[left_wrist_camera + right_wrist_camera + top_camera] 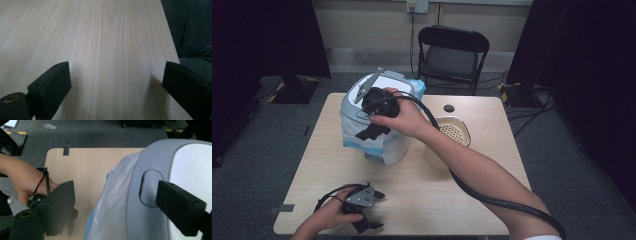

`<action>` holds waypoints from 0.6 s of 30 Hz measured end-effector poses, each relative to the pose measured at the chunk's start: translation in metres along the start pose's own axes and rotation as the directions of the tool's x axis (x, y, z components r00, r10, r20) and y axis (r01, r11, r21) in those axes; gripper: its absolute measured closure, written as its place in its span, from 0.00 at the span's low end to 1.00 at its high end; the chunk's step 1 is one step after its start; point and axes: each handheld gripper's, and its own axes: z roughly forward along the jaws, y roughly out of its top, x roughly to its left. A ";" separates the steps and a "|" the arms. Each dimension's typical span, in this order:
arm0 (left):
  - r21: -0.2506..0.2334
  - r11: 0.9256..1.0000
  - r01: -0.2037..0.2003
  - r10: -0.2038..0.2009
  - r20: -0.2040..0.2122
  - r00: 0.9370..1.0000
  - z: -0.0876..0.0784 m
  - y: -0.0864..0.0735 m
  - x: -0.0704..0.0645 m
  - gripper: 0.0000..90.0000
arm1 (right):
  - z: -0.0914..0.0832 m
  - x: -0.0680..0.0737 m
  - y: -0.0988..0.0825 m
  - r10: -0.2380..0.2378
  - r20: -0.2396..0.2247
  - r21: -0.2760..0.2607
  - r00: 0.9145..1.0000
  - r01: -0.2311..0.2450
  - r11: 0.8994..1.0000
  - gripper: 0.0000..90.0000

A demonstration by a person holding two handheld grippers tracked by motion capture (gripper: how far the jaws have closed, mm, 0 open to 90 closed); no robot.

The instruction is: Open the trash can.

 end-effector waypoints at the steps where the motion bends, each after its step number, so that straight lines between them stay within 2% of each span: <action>1: 0.000 1.000 0.001 -0.001 0.000 1.000 0.000 0.000 0.000 0.08 | 0.002 0.000 0.002 0.007 -0.006 -0.004 1.000 -0.007 1.000 0.18; 4: 0.001 1.000 0.001 -0.001 0.000 1.000 0.000 0.000 0.000 0.08 | 0.005 0.001 0.005 0.002 -0.004 -0.003 1.000 -0.002 1.000 0.18; 8: 0.002 1.000 0.000 0.000 0.000 1.000 0.000 0.000 0.000 0.08 | 0.012 0.004 0.008 0.028 -0.048 -0.004 0.998 -0.029 1.000 0.18; 9: -0.005 1.000 0.008 -0.008 0.000 1.000 0.000 0.000 -0.001 0.08 | 0.013 0.007 0.010 -0.012 -0.019 0.008 1.000 0.012 1.000 0.18; 10: -0.016 1.000 0.019 -0.019 0.001 1.000 0.001 0.000 -0.002 0.08 | 0.014 0.008 0.011 -0.029 -0.013 0.018 0.999 0.029 0.999 0.19; 12: 0.001 1.000 -0.002 0.002 -0.002 1.000 0.000 0.000 0.000 0.08 | 0.014 0.009 0.012 0.004 -0.047 0.010 0.999 -0.003 1.000 0.20; 13: -0.001 1.000 0.003 -0.003 -0.002 1.000 0.000 0.000 -0.001 0.08 | 0.011 0.009 0.012 0.004 -0.024 -0.014 1.000 -0.005 1.000 0.20; 18: 0.004 1.000 0.002 -0.002 -0.001 1.000 0.000 0.000 -0.001 0.08 | -0.009 0.005 0.007 0.027 -0.038 -0.084 0.999 -0.030 0.996 0.17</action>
